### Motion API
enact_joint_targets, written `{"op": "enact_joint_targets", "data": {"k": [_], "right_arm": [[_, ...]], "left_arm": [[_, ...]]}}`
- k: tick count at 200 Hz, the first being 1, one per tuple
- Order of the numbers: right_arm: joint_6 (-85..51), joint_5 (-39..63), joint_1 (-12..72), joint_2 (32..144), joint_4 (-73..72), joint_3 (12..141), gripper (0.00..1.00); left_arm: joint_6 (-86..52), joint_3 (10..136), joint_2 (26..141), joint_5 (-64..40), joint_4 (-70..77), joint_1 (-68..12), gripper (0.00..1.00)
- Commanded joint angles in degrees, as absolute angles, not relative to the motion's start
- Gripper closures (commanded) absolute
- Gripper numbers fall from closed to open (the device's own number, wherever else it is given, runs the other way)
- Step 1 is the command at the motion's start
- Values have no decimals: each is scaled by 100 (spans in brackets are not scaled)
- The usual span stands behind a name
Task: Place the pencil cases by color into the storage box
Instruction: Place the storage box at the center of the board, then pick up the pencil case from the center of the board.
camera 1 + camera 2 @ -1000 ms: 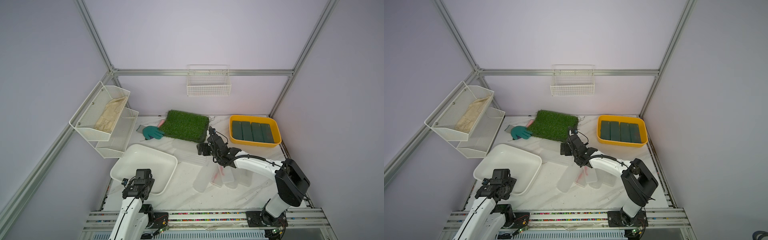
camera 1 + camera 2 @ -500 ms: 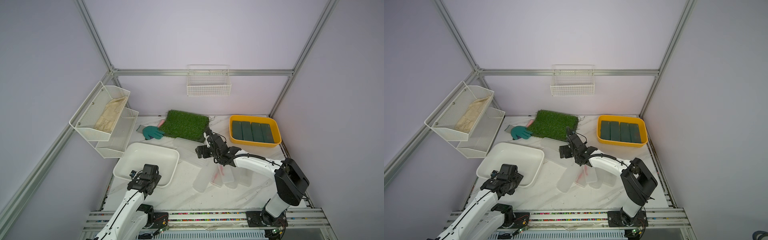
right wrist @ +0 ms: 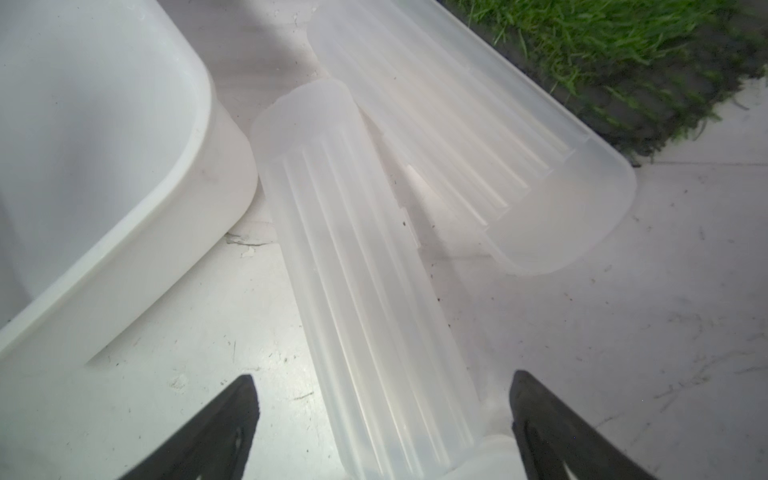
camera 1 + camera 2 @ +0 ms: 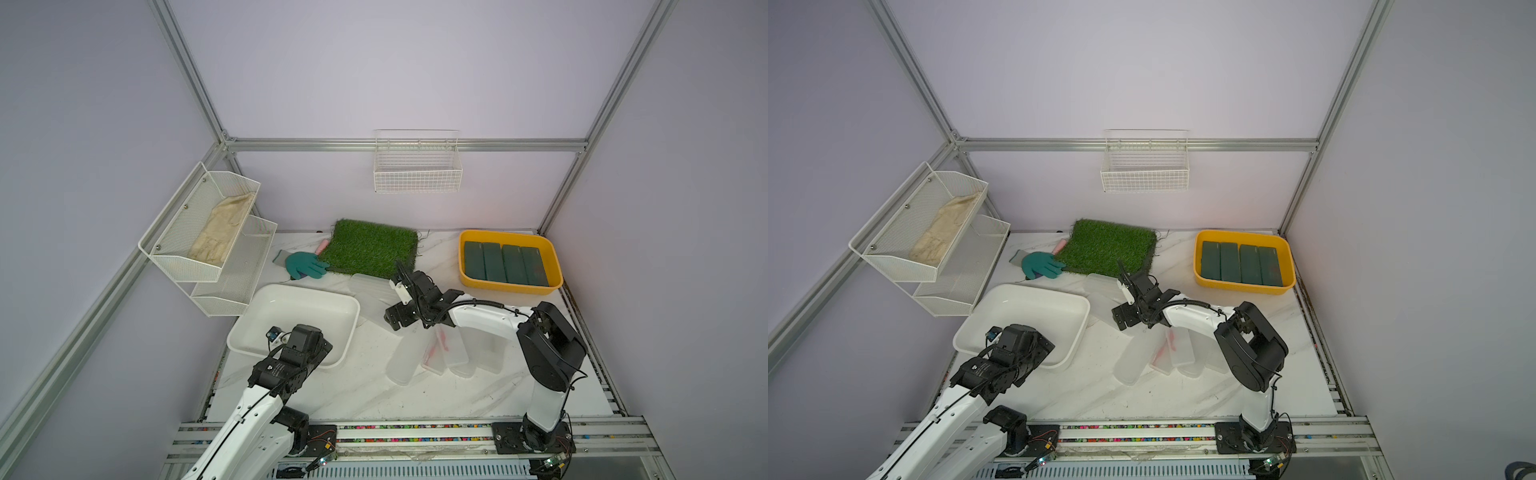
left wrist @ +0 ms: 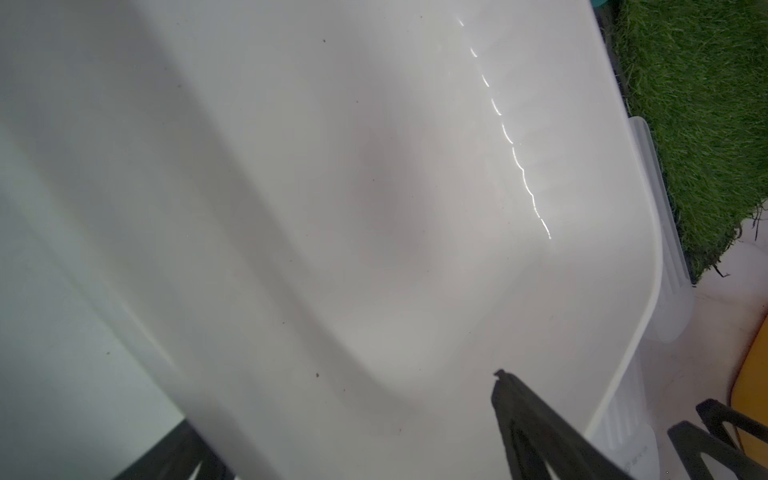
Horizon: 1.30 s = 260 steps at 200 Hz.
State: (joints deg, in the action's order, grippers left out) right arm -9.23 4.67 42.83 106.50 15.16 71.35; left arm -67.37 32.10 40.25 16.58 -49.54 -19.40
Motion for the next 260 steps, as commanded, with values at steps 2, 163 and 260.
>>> {"op": "enact_joint_targets", "data": {"k": [2, 163, 260], "right_arm": [[-583, 572, 4266, 10854, 1660, 7415, 4], [98, 35, 4605, 11766, 1936, 7829, 4], [118, -49, 4653, 11834, 1900, 7866, 26]], "left_arm": [[-6134, 3805, 4126, 1815, -4826, -2056, 8], [-6812, 2660, 3458, 1237, -4693, -2198, 4], [-6970, 3180, 3835, 1598, -5193, -2197, 0]]}}
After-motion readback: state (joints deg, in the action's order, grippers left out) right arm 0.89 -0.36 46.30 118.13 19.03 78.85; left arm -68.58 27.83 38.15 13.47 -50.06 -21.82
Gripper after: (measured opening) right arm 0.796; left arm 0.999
